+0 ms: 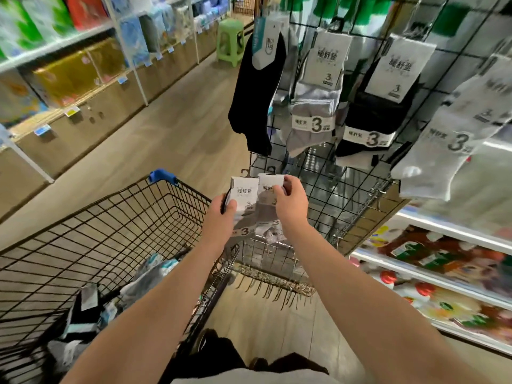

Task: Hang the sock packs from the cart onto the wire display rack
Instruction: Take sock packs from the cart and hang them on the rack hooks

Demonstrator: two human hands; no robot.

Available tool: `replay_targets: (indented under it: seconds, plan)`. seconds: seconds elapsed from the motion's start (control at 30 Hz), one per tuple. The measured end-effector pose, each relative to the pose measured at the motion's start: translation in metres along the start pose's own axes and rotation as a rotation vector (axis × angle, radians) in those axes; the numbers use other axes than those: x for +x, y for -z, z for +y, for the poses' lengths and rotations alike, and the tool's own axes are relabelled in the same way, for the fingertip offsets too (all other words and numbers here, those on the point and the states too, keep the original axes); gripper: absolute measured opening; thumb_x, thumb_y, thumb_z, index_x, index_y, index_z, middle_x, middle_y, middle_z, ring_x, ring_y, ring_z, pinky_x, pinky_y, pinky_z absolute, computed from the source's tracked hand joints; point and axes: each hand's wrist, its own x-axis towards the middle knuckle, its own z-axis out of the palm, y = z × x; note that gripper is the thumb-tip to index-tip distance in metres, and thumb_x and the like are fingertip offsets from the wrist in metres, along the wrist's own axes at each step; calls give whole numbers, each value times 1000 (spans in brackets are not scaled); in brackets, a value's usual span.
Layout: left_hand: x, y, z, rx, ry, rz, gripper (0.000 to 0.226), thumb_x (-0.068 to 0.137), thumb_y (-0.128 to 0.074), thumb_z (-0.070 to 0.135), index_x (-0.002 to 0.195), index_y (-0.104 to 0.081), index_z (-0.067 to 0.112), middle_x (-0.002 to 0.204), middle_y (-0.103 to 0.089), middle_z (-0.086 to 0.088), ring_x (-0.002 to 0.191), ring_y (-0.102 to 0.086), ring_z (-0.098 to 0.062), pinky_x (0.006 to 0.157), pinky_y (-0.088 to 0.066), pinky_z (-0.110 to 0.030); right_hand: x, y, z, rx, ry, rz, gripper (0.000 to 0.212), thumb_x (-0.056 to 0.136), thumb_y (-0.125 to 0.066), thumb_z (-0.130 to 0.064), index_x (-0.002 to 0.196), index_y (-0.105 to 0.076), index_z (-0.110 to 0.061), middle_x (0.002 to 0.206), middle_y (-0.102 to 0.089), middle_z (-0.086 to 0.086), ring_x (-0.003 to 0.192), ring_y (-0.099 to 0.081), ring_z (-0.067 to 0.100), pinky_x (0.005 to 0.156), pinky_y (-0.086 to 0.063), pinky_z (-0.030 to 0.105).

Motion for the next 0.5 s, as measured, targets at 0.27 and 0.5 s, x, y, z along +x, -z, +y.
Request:
replay_targets:
  seconds: [0.27, 0.5]
  plan:
    - [38, -1, -20, 31, 0, -91, 22, 105, -43, 35, 123, -55, 29, 113, -68, 5, 90, -71, -10, 69, -61, -29, 47, -34, 11, -24, -63, 49, 35, 103, -56, -18, 138, -57, -15, 128, -65, 2, 114, -62, 19, 97, -53, 35]
    - [74, -15, -32, 78, -18, -138, 27, 107, -39, 36, 132, -49, 33, 110, -64, 9, 90, -65, -6, 57, -50, -19, 81, -60, 17, 47, -50, 79, 39, 104, -55, -24, 143, -54, -25, 112, -67, 5, 84, -64, 18, 65, -50, 27]
